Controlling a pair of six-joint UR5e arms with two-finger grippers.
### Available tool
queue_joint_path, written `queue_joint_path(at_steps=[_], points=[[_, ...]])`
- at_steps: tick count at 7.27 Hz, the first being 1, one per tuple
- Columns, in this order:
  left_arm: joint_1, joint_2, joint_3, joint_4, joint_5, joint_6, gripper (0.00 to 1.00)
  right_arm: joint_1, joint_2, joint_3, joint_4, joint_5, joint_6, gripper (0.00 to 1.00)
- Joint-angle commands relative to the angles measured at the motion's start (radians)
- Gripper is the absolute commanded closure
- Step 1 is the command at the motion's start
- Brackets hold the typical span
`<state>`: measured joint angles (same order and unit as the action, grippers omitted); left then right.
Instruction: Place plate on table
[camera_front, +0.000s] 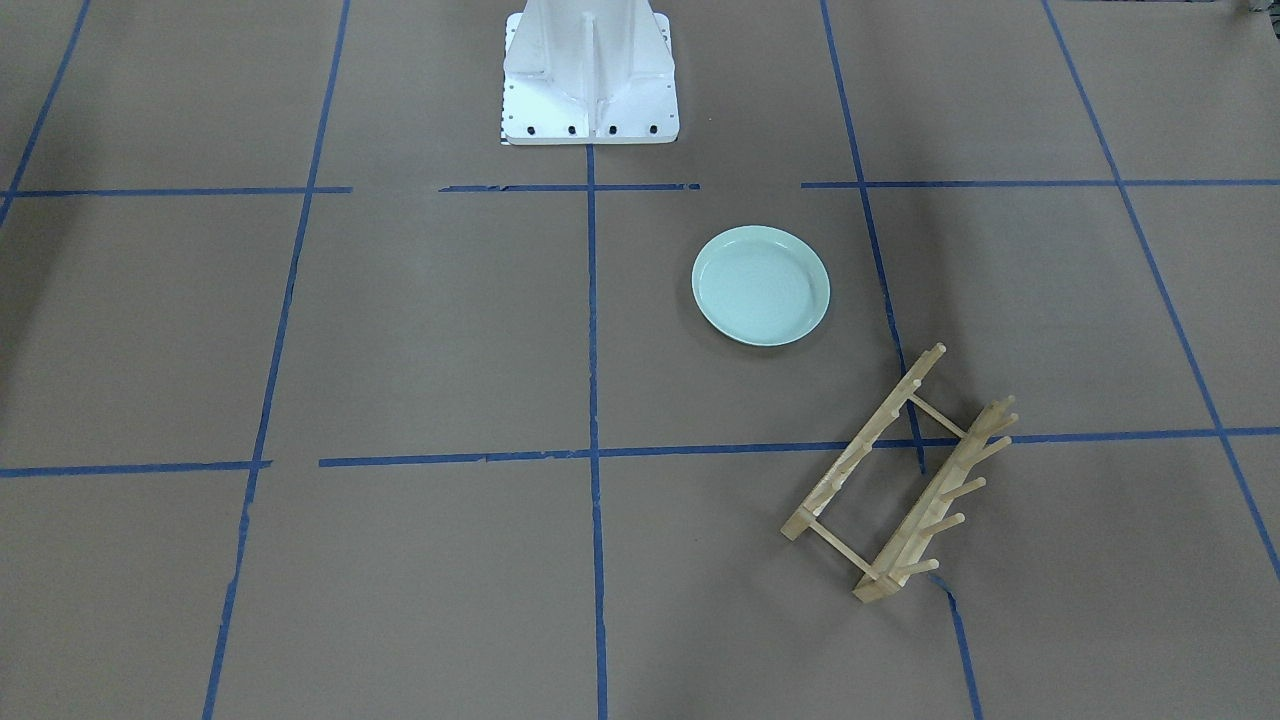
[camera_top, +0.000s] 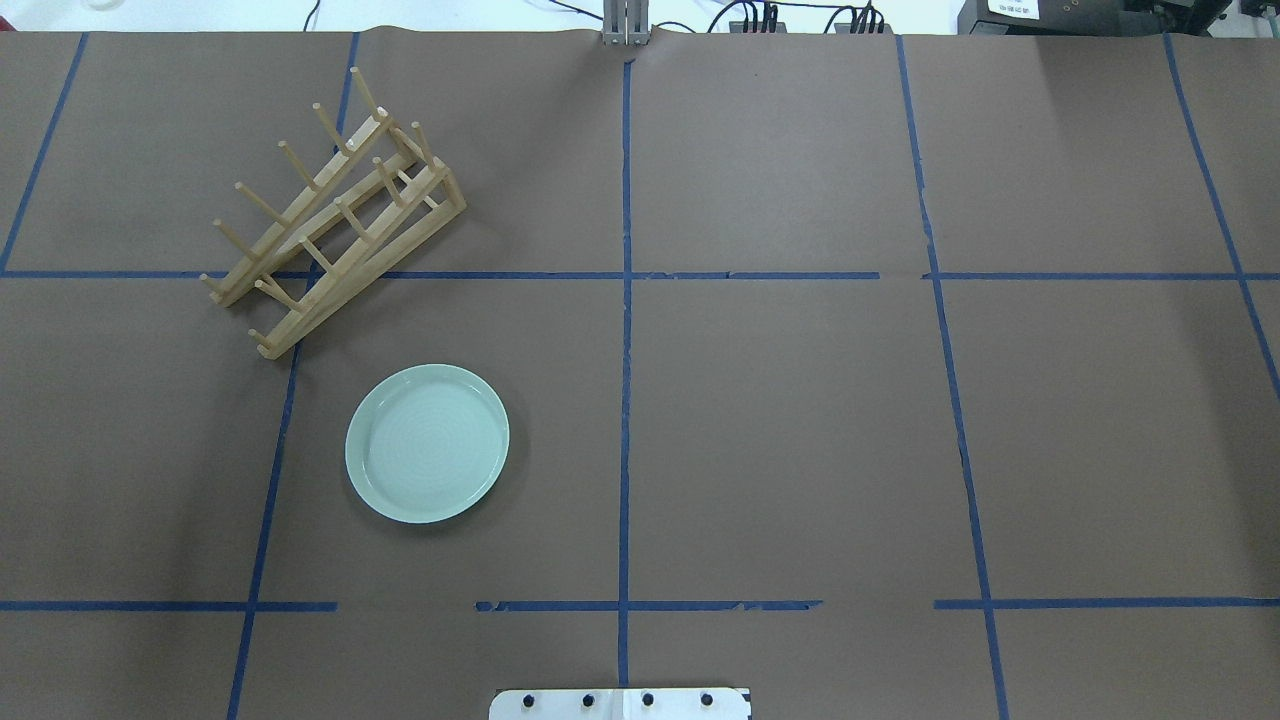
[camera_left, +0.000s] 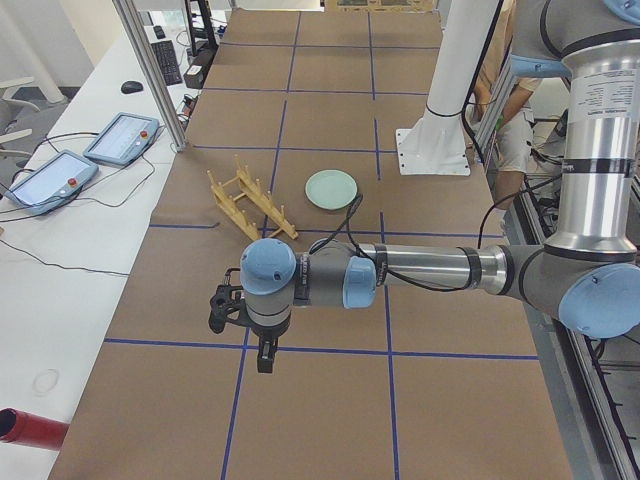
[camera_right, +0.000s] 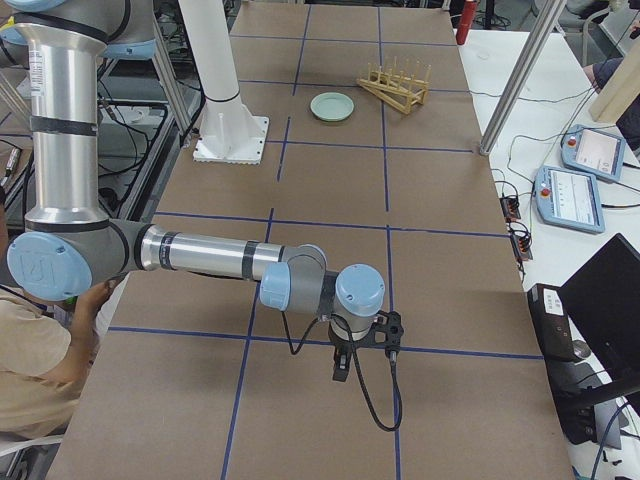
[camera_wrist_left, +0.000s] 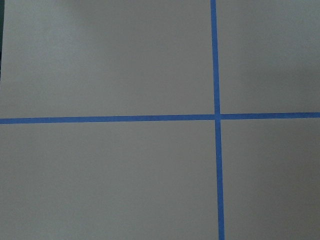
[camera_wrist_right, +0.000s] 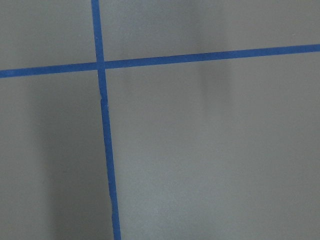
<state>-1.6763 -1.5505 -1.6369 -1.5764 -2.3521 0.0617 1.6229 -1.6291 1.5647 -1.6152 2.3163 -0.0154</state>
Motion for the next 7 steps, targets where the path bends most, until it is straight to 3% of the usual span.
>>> queue_joint_path(at_steps=[1,7], points=[[0.021,0.006,-0.024,0.010,-0.001,-0.008,0.00,0.000,0.000,0.000,0.000,0.000,0.000,0.00],[0.038,0.009,-0.054,0.038,0.004,-0.002,0.00,0.000,0.000,0.000,0.000,0.000,0.000,0.00]])
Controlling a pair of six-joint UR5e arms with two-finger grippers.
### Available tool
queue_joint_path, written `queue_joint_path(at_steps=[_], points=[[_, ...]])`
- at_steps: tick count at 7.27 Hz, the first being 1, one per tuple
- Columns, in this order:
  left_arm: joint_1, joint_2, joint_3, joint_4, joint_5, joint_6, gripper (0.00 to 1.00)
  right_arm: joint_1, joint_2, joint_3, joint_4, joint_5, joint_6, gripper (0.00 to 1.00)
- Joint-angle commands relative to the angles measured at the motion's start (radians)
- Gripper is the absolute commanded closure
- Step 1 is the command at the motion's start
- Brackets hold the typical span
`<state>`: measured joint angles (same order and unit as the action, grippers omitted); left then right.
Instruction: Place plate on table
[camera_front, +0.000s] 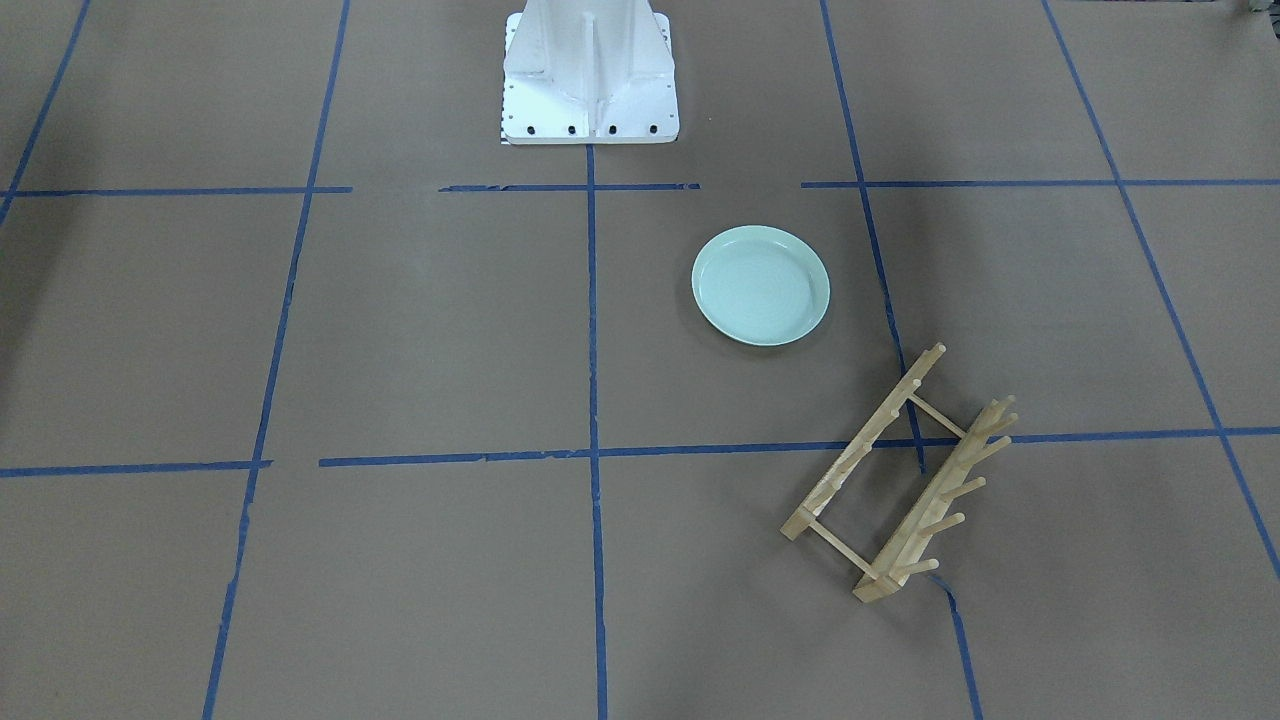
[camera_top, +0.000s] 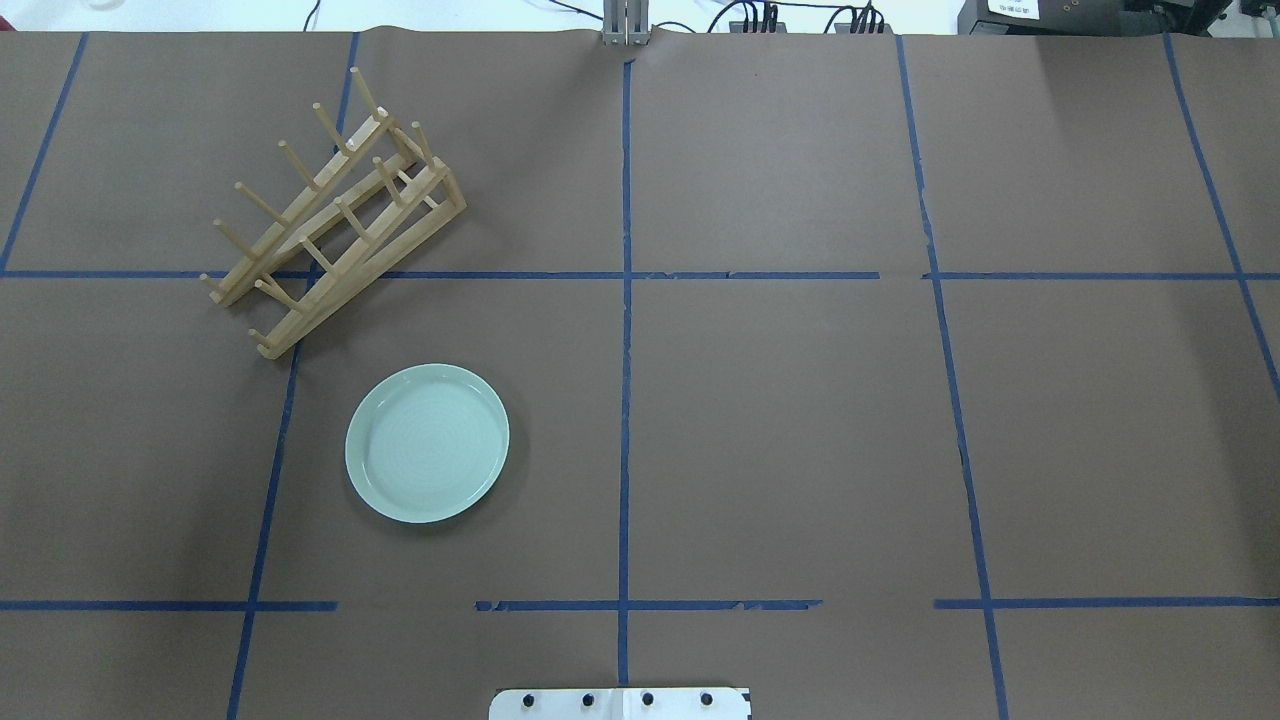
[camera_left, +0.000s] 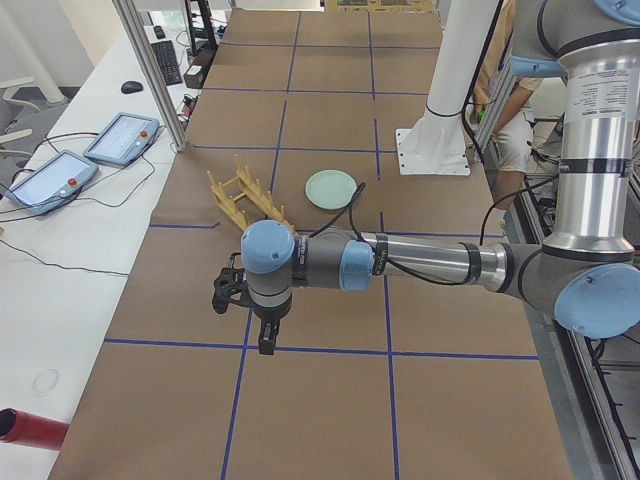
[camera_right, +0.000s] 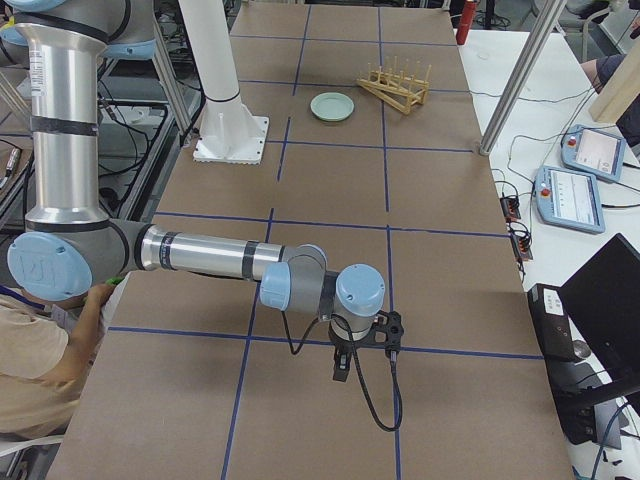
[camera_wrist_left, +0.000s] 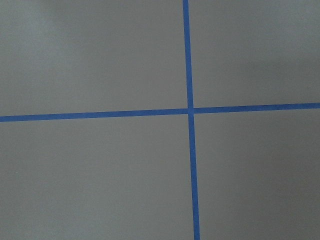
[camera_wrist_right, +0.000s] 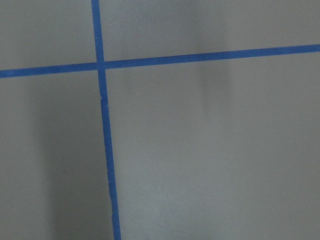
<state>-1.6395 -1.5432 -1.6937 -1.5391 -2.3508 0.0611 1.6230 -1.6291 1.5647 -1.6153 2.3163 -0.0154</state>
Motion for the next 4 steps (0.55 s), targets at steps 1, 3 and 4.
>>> queue_joint_path(at_steps=[1,3,4], points=[[0.000,0.005,-0.001,0.002,0.002,-0.004,0.00,0.000,0.000,0.000,0.000,0.000,0.000,0.00],[0.001,0.015,-0.001,-0.003,-0.005,-0.003,0.00,0.000,0.000,-0.002,0.000,0.000,0.000,0.00],[0.000,0.017,0.000,-0.004,-0.004,-0.004,0.00,0.000,0.000,0.000,0.000,0.000,0.000,0.00]])
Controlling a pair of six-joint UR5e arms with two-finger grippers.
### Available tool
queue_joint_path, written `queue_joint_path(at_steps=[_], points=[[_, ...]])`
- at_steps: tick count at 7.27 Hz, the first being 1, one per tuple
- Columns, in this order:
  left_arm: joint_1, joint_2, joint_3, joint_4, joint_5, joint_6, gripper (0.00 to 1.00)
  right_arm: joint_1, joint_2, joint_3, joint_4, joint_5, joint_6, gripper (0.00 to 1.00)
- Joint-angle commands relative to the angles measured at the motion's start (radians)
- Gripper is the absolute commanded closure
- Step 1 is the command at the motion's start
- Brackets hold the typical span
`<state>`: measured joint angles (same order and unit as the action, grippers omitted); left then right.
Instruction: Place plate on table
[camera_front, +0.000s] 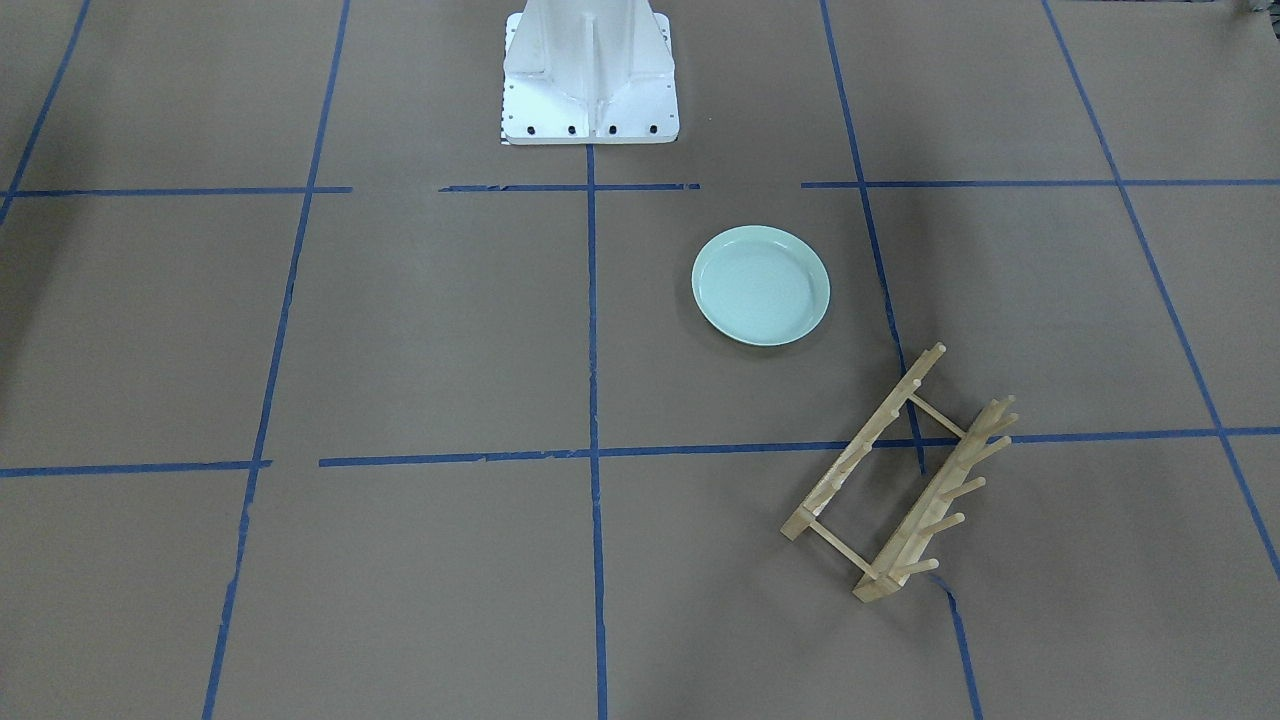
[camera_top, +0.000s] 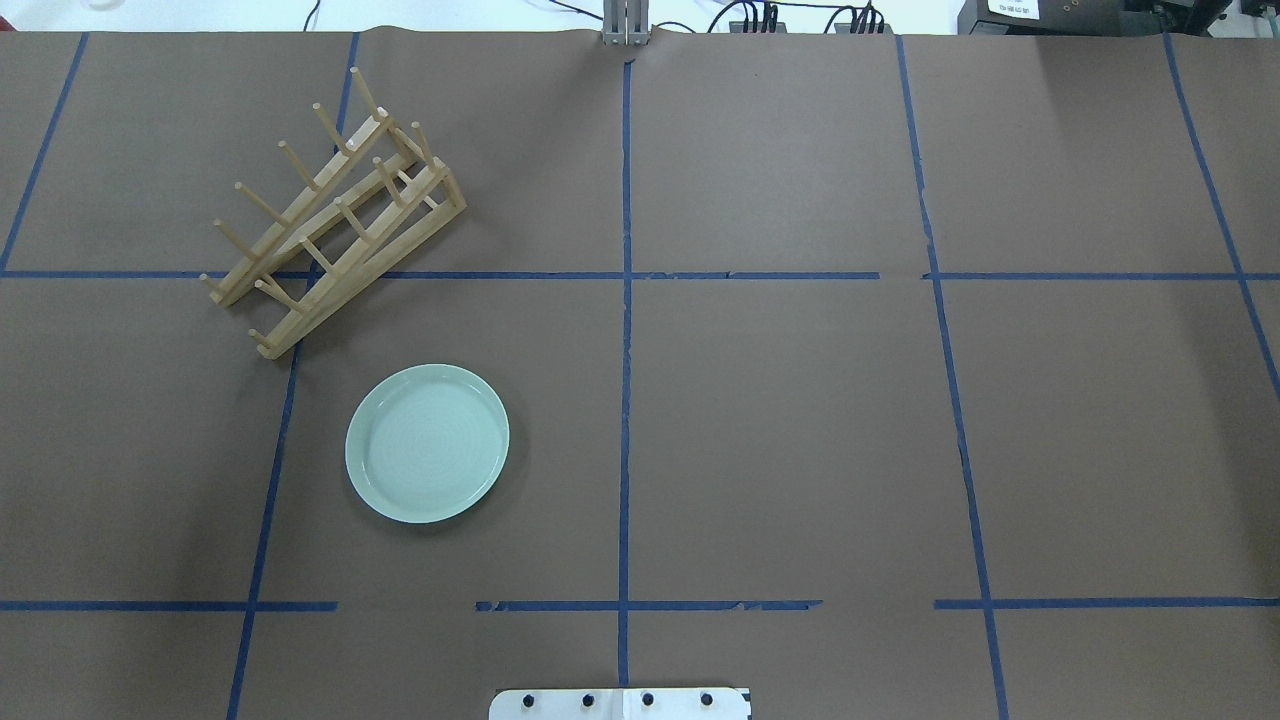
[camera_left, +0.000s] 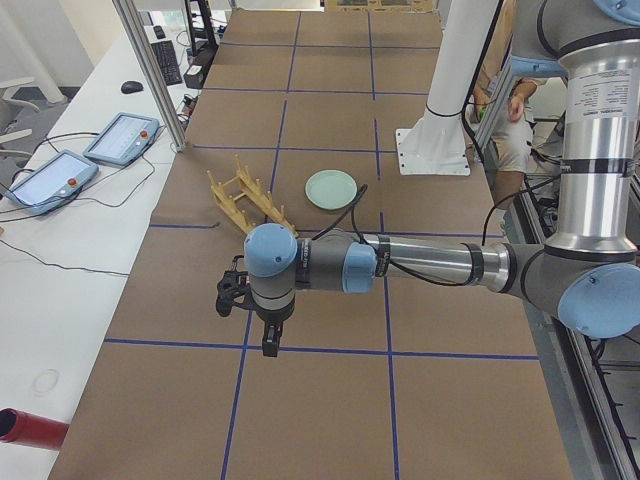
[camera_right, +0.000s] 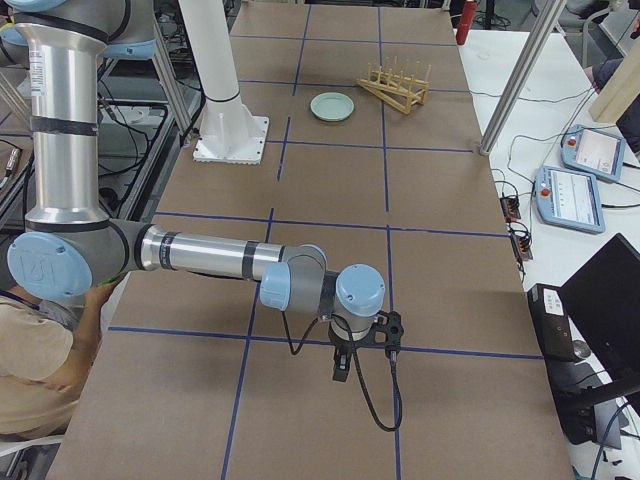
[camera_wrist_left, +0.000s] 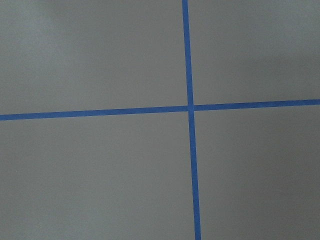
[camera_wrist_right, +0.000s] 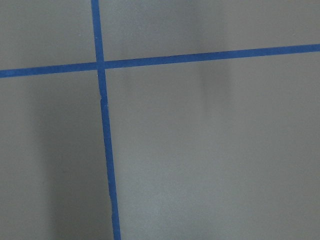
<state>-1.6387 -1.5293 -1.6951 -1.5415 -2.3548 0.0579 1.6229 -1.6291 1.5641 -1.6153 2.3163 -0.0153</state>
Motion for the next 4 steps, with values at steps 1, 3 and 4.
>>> queue_joint_path(at_steps=[1,3,4], points=[[-0.001,-0.002,0.000,0.000,0.002,0.000,0.00,0.000,0.000,0.001,0.000,0.000,0.000,0.00],[-0.001,-0.021,-0.012,0.010,0.005,0.003,0.00,0.000,0.000,0.001,0.000,0.000,0.000,0.00],[-0.004,-0.029,-0.026,0.014,0.006,0.005,0.00,0.000,0.000,0.001,0.000,0.000,0.000,0.00]])
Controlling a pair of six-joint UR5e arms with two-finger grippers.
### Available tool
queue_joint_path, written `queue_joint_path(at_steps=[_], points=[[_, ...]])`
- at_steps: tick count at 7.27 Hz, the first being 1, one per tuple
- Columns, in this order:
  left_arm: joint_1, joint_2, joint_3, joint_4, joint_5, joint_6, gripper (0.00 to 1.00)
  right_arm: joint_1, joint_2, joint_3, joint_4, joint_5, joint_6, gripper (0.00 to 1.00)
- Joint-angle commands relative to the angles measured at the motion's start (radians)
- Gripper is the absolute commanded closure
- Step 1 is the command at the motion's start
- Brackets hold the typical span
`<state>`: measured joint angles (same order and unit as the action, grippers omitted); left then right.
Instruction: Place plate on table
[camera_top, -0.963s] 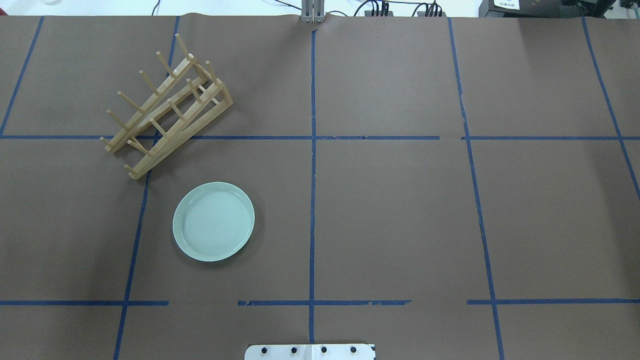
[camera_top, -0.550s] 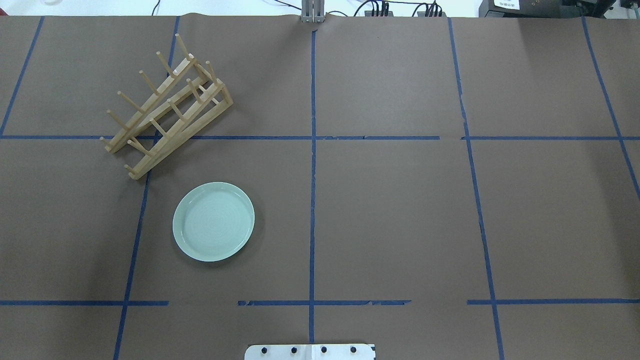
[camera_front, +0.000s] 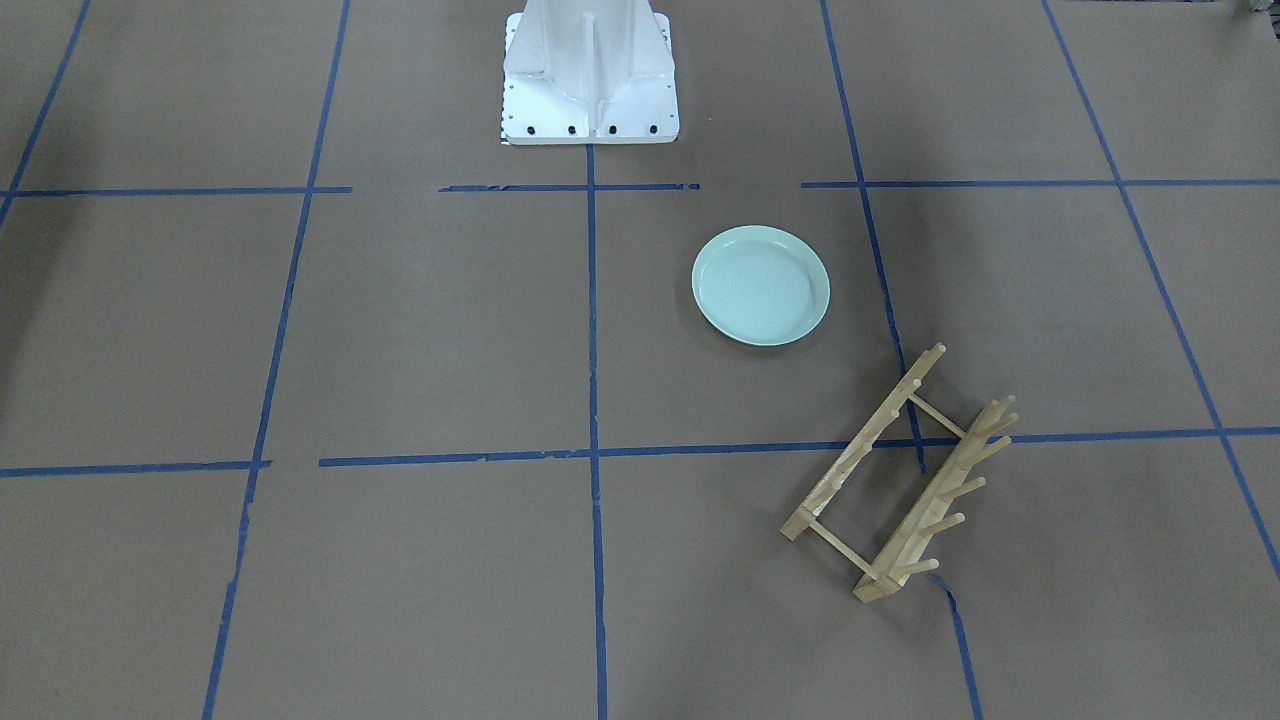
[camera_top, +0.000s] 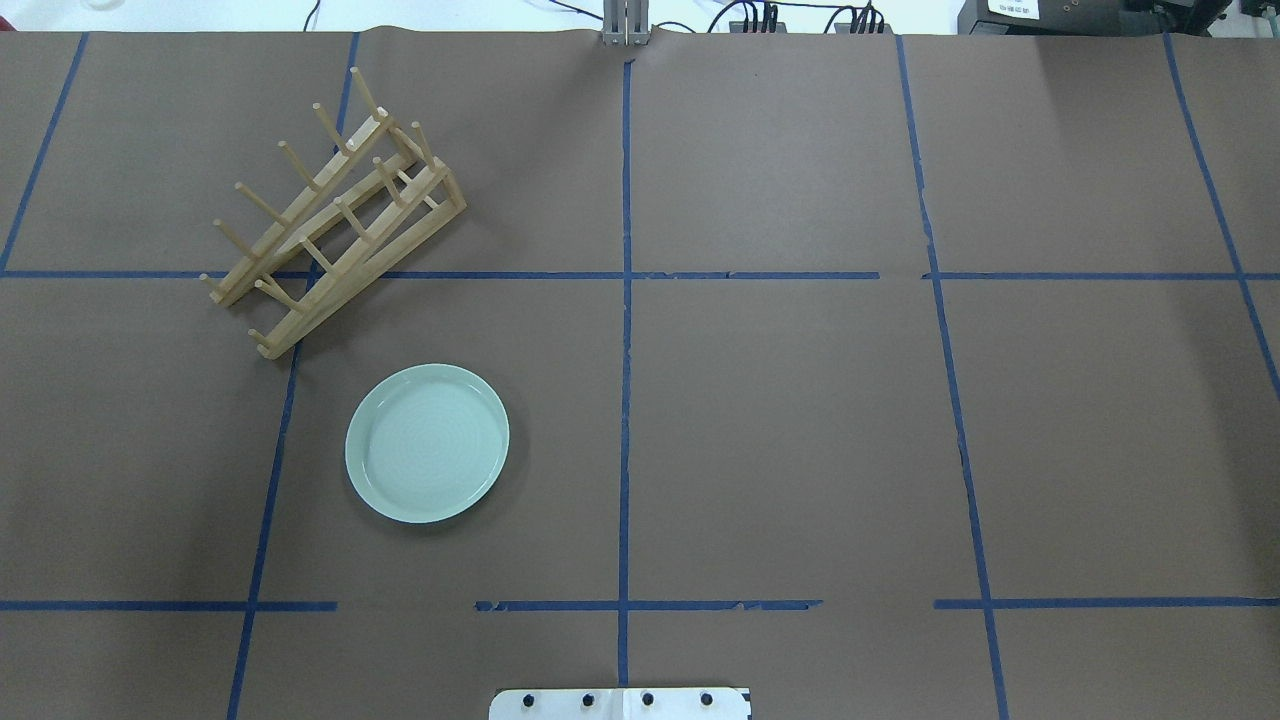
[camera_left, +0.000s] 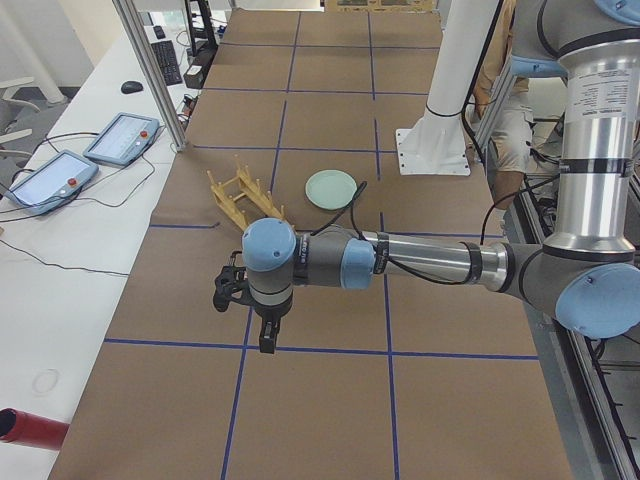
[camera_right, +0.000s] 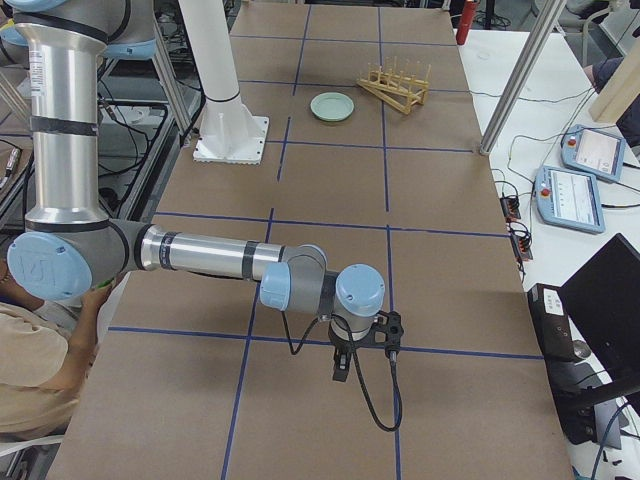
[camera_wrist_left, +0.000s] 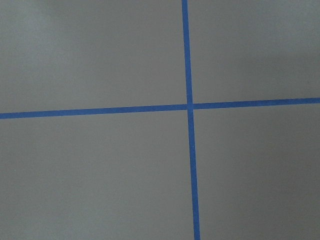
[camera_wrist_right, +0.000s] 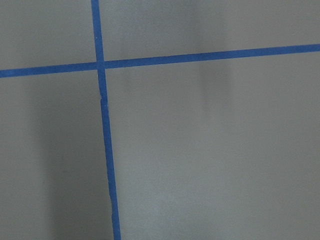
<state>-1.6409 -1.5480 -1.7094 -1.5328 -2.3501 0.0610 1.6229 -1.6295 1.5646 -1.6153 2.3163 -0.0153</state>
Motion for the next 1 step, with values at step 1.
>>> queue_joint_path(at_steps=[1], points=[[0.003,-0.020,0.011,-0.001,0.006,0.002,0.00,0.000,0.000,0.000,0.000,0.000,0.000,0.00]])
